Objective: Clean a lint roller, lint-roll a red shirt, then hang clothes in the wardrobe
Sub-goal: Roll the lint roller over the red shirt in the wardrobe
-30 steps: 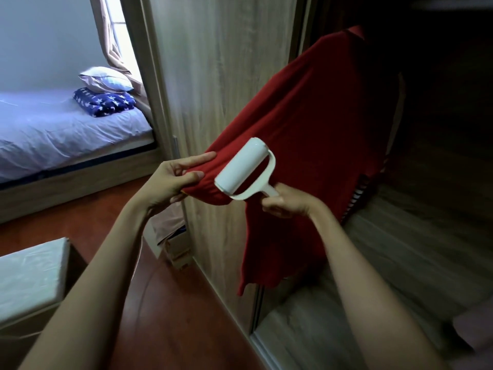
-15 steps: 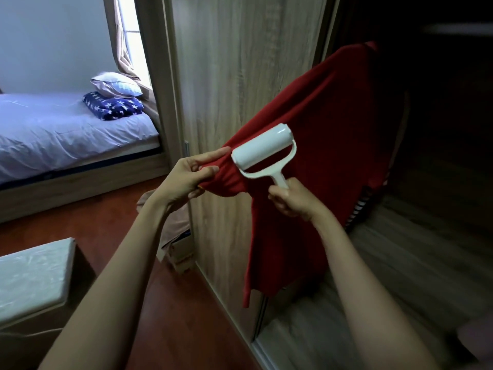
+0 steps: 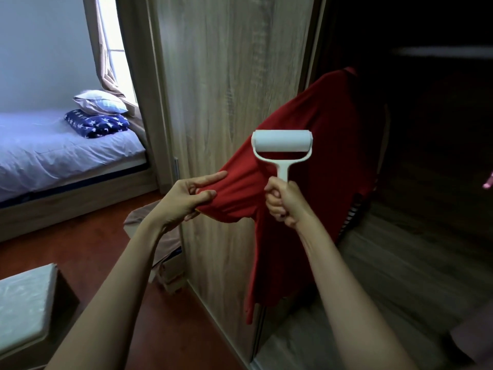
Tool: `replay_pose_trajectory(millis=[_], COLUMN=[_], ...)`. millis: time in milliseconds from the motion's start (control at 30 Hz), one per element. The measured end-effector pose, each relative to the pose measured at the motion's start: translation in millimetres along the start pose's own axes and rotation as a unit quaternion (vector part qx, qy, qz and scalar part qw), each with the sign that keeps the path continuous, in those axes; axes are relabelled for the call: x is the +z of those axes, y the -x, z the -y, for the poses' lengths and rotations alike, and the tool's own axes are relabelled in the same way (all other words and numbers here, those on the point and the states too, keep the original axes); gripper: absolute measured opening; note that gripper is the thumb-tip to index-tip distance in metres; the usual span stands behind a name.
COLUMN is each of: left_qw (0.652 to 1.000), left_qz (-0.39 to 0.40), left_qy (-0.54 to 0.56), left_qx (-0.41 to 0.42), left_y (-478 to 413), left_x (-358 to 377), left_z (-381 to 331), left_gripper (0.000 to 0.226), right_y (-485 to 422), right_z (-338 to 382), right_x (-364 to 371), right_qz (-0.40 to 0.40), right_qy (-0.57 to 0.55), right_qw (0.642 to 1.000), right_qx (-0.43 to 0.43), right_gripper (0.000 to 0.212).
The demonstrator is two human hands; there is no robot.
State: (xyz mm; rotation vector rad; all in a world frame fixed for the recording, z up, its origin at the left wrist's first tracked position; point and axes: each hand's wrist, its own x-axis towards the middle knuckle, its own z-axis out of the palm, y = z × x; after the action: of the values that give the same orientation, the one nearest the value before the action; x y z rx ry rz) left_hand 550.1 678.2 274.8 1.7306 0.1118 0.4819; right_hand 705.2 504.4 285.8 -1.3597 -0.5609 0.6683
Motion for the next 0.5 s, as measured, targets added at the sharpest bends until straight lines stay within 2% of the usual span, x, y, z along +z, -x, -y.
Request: replay_pose_trajectory(millis=[133, 233, 300, 400, 500], left_qw=[1.0, 1.0, 1.0, 1.0, 1.0], left_qz=[-0.003, -0.004, -0.005, 0.0, 0.002], left_qy=[-0.005, -0.007, -0.001, 0.006, 0.018], left_qx=[0.008, 0.018, 0.019, 0.011, 0.011], left_y=[-0.7, -0.8, -2.1, -5.5, -9.7], left_x=[-2.0, -2.1, -2.6, -4.7, -2.8], left_z=[0.2, 1.4, 4.5, 10.4, 13.9], left_gripper=[0.042, 0.042, 0.041, 0.048, 0.046], right_y=[-16.0, -24.9, -31.4, -37.3, -46.0], right_z=[69.0, 103.2, 78.0, 2.2, -7.2], right_x=[-30.3, -60.6, -78.8, -91.9, -102.1], right_qz=[0.054, 0.15, 0.228, 0.333, 0.395], right_qy=[-0.043, -0.124, -0.154, -0.19, -0.226], right_qw=[0.997, 0.979, 0.961, 0.922, 0.889], right_qx=[-0.026, -0.056, -0.018, 0.054, 0.055], right_gripper=[0.049, 0.039, 0.035, 0.032, 0.031])
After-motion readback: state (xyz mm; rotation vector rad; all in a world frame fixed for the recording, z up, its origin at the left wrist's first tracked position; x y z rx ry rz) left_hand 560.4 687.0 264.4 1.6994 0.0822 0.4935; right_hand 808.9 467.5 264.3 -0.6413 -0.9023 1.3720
